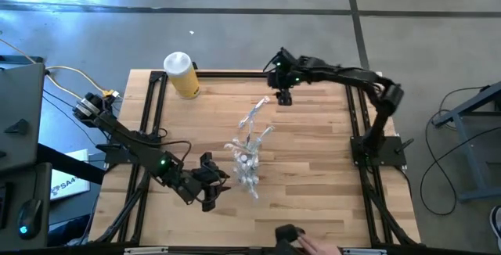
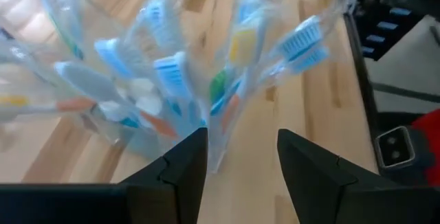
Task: Pick & Place toothbrushing station
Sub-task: Put the blue toothbrush into the transparent organizer
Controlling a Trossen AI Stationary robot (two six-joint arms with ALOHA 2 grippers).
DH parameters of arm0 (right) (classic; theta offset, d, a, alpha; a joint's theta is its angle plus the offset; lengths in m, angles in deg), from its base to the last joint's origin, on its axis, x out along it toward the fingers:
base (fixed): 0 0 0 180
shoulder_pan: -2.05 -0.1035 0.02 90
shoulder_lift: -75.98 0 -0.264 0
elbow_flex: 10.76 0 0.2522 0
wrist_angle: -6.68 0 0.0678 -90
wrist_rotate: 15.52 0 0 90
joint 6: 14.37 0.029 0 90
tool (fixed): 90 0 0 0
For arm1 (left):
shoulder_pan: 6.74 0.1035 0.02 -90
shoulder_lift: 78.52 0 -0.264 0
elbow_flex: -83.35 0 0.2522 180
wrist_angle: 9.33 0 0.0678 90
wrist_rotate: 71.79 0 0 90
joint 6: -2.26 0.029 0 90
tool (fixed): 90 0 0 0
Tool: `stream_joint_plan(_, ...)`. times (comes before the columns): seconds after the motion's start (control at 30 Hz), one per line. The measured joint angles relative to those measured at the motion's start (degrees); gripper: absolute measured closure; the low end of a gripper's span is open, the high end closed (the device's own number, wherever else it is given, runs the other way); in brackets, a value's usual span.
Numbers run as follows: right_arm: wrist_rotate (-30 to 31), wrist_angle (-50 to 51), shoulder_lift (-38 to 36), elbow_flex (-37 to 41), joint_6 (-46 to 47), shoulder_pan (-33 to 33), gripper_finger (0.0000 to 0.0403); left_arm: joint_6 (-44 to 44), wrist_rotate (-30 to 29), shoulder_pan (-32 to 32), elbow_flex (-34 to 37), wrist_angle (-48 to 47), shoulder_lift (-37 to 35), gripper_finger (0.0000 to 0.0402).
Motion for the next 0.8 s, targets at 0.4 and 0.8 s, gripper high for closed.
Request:
stream_joint_plan(0.4,-0.6,-9.4,8.8,0.0,-2.5,-4.4,0.0128,1.5,-1.5,0.0,0.1,-3.3,-1.3,0.0229)
stream_joint_plan(0.8,-1.5,-10.0,9.8,-0.1,-3.8,-6.4,0.0128,-1.8,-2.6,-0.8,0.1,-4.0,-1.2,0.0229)
